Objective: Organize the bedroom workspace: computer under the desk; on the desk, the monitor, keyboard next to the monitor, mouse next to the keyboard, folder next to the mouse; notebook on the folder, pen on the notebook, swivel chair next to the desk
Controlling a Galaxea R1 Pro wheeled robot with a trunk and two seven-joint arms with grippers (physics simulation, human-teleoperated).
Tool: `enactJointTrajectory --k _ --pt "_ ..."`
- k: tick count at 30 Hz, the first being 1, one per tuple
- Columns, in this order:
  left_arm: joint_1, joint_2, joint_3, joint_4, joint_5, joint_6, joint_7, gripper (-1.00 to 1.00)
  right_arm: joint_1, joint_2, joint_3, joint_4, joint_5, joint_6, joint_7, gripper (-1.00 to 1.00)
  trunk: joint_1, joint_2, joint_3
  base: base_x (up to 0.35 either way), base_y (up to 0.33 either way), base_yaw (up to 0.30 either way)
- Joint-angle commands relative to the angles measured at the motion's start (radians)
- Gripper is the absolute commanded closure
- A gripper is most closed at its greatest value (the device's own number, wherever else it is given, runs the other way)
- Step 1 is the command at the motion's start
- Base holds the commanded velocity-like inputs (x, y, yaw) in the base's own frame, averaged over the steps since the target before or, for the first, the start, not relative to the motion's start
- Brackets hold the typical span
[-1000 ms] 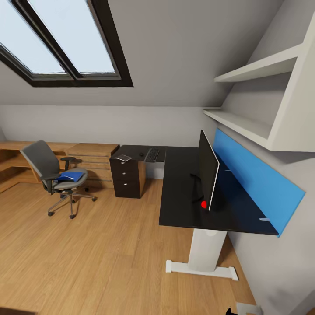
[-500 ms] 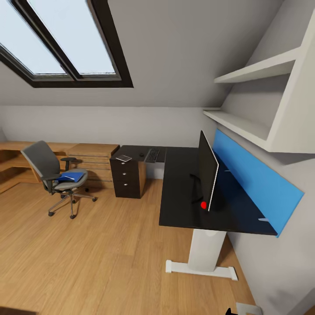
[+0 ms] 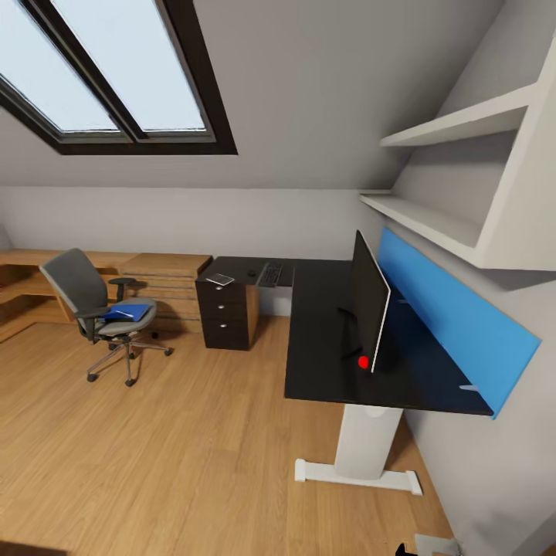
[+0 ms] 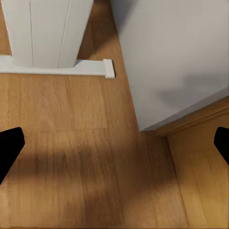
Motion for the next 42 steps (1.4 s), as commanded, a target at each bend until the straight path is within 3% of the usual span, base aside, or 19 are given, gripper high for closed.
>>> enactJointTrajectory --k 1,4,7,13,16,29,42 --pt "0.000 0.001 -0.006 0.002 0.009 -0.001 0.008 -1.00 -0.001 0.017 0.007 0.002 -0.009 -0.004 0.014 -1.00 0.000 -0.002 -0.002 0.000 0.273 0.000" --pt "0.000 0.001 -0.006 0.019 0.009 0.000 0.008 -1.00 -0.001 0.069 0.005 0.002 -0.007 -0.003 0.046 -1.00 0.000 -0.002 -0.002 0.000 0.306 0.000" --pt "0.000 0.000 -0.007 0.025 0.008 0.002 0.008 -1.00 -0.001 0.092 0.006 0.002 -0.007 -0.007 0.054 -1.00 0.000 -0.002 -0.002 0.000 0.324 0.000" --pt "0.000 -0.034 -0.002 0.055 0.010 -0.032 0.006 -1.00 0.031 0.095 0.007 0.002 -0.006 -0.018 0.061 -1.00 0.001 -0.002 -0.002 0.000 0.000 0.000" --pt "0.000 -0.038 -0.003 0.038 0.009 -0.021 0.005 -1.00 0.021 0.098 0.008 0.000 -0.009 -0.008 0.060 -1.00 0.001 -0.002 -0.002 0.000 0.000 0.000" --pt "0.000 -0.039 -0.005 0.032 0.008 -0.054 0.000 -1.00 0.020 0.097 0.013 -0.002 -0.001 -0.031 0.065 -1.00 0.001 -0.002 -0.002 0.068 0.084 0.003" --pt "0.000 -0.038 -0.007 0.102 0.005 -0.055 -0.001 -1.00 0.020 0.098 0.014 -0.002 0.001 -0.060 0.071 -1.00 0.001 -0.002 -0.006 0.243 0.240 0.210"
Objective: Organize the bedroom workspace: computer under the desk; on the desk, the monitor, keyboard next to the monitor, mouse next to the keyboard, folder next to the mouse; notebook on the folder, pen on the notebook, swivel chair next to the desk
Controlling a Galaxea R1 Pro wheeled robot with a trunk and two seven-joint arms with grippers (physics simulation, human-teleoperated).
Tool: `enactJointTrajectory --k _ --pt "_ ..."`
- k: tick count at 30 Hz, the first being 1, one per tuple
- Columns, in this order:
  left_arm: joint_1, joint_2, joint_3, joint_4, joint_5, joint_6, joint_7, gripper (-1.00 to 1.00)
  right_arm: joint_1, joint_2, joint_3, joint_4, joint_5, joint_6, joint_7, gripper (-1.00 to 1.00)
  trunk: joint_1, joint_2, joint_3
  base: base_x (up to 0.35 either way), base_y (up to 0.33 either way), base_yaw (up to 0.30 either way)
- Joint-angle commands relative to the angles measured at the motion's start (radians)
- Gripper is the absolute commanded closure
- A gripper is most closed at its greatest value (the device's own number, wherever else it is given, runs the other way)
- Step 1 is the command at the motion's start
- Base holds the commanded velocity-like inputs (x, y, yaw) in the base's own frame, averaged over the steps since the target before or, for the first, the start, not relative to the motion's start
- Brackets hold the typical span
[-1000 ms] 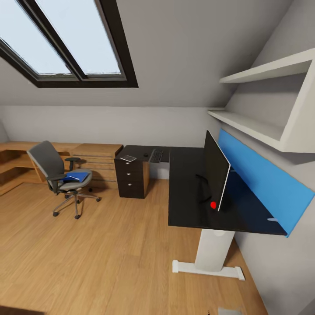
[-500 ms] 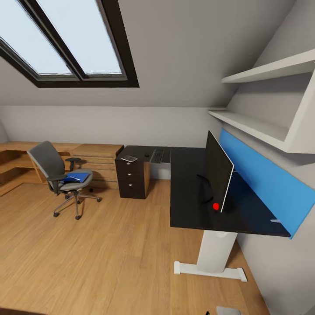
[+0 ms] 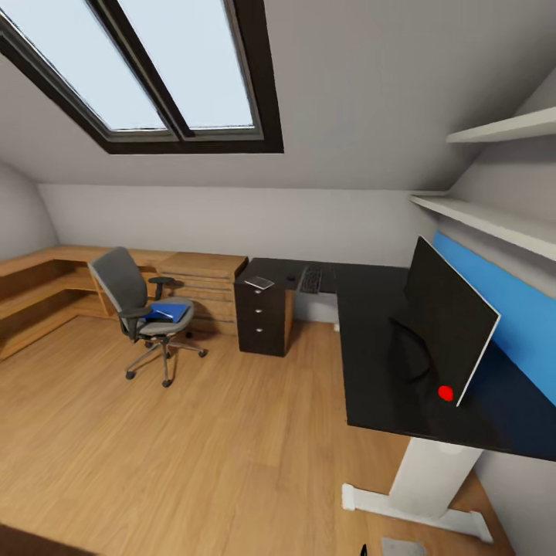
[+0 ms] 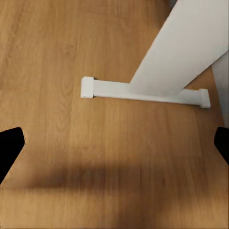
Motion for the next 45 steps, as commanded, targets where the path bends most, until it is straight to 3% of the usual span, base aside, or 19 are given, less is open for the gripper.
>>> enactJointTrajectory --k 1,11,28,45 --pt "0.000 0.001 -0.008 0.003 0.010 -0.004 0.007 -1.00 -0.001 0.001 0.008 0.002 -0.005 -0.003 0.008 -1.00 0.001 -0.002 -0.002 0.247 0.240 0.066" --pt "0.000 -0.001 -0.008 0.006 0.010 -0.004 0.007 -1.00 -0.001 -0.002 0.006 0.002 -0.003 -0.004 0.057 -1.00 0.001 -0.002 -0.005 0.255 0.239 0.018" --pt "0.000 0.000 -0.009 0.015 0.011 -0.004 0.007 -1.00 -0.001 -0.002 0.008 0.005 -0.004 -0.054 0.059 -1.00 0.001 -0.002 -0.005 0.305 0.145 -0.008" --pt "0.000 0.002 -0.008 0.022 0.014 -0.005 0.007 -1.00 -0.001 0.001 0.008 0.006 -0.005 -0.055 0.059 -1.00 0.001 -0.002 -0.005 0.319 0.050 -0.222"
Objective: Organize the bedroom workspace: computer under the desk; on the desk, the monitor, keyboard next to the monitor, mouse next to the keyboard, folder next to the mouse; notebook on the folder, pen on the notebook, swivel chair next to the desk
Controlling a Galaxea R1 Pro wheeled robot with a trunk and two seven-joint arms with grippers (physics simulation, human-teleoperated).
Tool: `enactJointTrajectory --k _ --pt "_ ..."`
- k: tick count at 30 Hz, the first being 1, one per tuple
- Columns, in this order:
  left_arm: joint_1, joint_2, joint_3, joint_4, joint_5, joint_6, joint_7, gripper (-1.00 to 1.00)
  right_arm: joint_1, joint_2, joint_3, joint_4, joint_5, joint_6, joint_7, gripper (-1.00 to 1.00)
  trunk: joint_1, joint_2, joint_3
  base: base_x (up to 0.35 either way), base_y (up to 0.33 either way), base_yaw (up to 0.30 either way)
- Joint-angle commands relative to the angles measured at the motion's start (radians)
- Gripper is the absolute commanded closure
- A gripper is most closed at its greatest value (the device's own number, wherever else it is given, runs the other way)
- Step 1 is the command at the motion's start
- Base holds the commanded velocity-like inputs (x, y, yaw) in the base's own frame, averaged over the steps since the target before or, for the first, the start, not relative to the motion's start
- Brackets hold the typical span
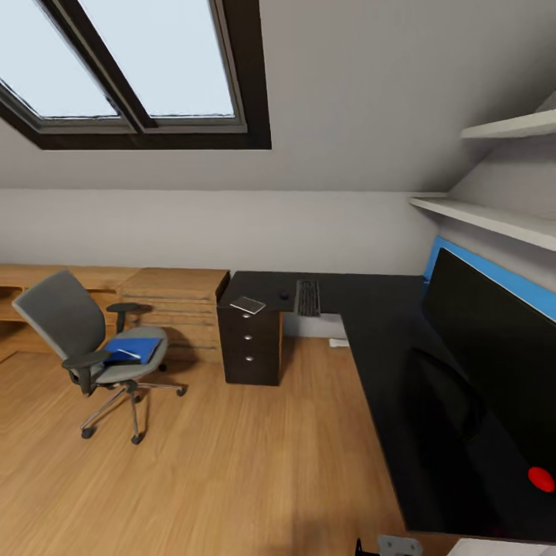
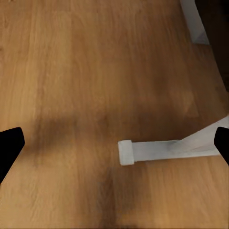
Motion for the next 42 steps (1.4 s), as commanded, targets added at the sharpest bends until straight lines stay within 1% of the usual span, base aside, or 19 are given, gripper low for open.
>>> enactJointTrajectory --k 1,17,25,37,42 --pt "0.000 0.001 -0.008 -0.001 0.011 -0.004 0.008 -1.00 -0.001 0.002 0.008 0.002 -0.004 -0.002 -0.004 -1.00 0.001 -0.002 -0.002 0.319 0.137 -0.196" --pt "0.000 0.001 -0.008 -0.001 0.012 -0.004 0.008 -1.00 -0.001 0.004 0.008 0.003 -0.004 -0.002 -0.002 -1.00 0.001 -0.002 -0.002 0.307 0.196 -0.033" --pt "0.000 0.001 -0.008 -0.001 0.010 -0.004 0.008 -1.00 -0.001 0.002 0.008 0.003 -0.003 -0.002 0.025 -1.00 0.001 -0.002 -0.002 0.302 0.196 0.000" --pt "0.000 -0.001 -0.009 -0.001 0.007 -0.004 0.008 -1.00 -0.001 -0.002 0.007 0.003 -0.003 -0.002 0.034 -1.00 0.001 -0.002 -0.002 0.322 0.024 0.000" --pt "0.000 -0.001 -0.009 -0.001 0.007 -0.004 0.008 -1.00 0.000 -0.013 0.007 0.002 0.004 -0.002 0.034 -1.00 0.001 -0.002 -0.002 0.325 0.001 0.000"
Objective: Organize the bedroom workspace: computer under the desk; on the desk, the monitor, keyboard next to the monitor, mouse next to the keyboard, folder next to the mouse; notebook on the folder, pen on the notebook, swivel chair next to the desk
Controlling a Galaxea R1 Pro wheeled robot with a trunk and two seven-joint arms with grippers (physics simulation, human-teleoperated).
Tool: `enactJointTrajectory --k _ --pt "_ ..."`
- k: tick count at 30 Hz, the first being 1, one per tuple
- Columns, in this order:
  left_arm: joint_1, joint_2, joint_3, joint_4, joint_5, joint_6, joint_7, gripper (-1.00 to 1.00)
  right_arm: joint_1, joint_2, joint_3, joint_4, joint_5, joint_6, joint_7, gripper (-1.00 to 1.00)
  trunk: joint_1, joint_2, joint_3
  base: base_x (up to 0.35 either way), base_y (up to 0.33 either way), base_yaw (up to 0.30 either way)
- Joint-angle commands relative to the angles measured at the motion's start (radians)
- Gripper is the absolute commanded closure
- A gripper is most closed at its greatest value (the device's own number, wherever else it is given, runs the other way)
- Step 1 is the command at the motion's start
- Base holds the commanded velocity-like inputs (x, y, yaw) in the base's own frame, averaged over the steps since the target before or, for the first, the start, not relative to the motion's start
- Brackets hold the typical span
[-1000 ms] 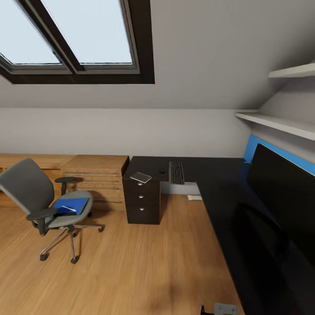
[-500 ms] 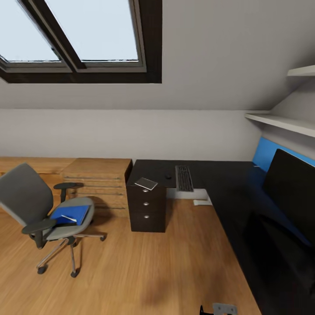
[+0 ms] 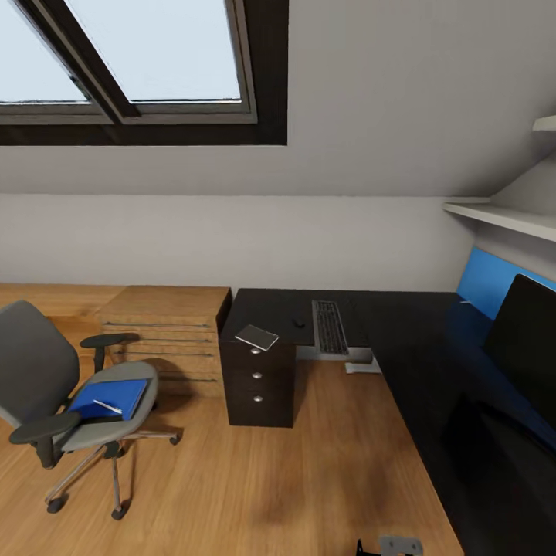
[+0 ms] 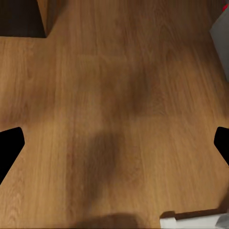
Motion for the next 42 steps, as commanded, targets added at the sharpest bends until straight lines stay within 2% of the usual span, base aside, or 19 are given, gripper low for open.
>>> enactJointTrajectory --k 1,4,9,24,32,42 --pt "0.000 0.001 -0.008 -0.001 0.011 -0.003 0.008 -1.00 -0.001 -0.001 0.009 0.002 0.000 -0.002 -0.004 -1.00 0.001 -0.002 -0.002 0.325 0.000 0.000" --pt "0.000 0.002 -0.008 -0.001 0.011 -0.003 0.008 -1.00 -0.001 -0.007 0.009 0.002 0.041 -0.001 -0.003 -1.00 0.001 -0.002 -0.002 0.325 0.000 0.000" --pt "0.000 0.002 -0.008 -0.001 0.011 -0.003 0.008 -1.00 -0.001 -0.009 0.008 0.002 0.062 -0.001 -0.003 -1.00 0.001 -0.002 -0.002 0.325 0.000 0.000" --pt "0.000 0.000 -0.008 -0.001 0.011 -0.002 0.008 -1.00 0.000 -0.007 0.010 0.002 0.068 -0.001 -0.002 -1.00 0.001 -0.002 -0.002 0.326 0.010 0.000" --pt "0.000 0.002 -0.004 -0.028 0.016 -0.029 0.017 -1.00 0.001 -0.005 0.010 0.002 0.066 -0.002 -0.002 -1.00 0.001 -0.002 -0.002 0.079 0.031 -0.066" --pt "0.000 0.000 -0.003 -0.040 0.018 -0.044 0.018 -1.00 0.001 -0.004 0.009 0.000 0.064 -0.002 -0.002 -1.00 0.039 -0.072 -0.035 0.002 0.001 -0.166"
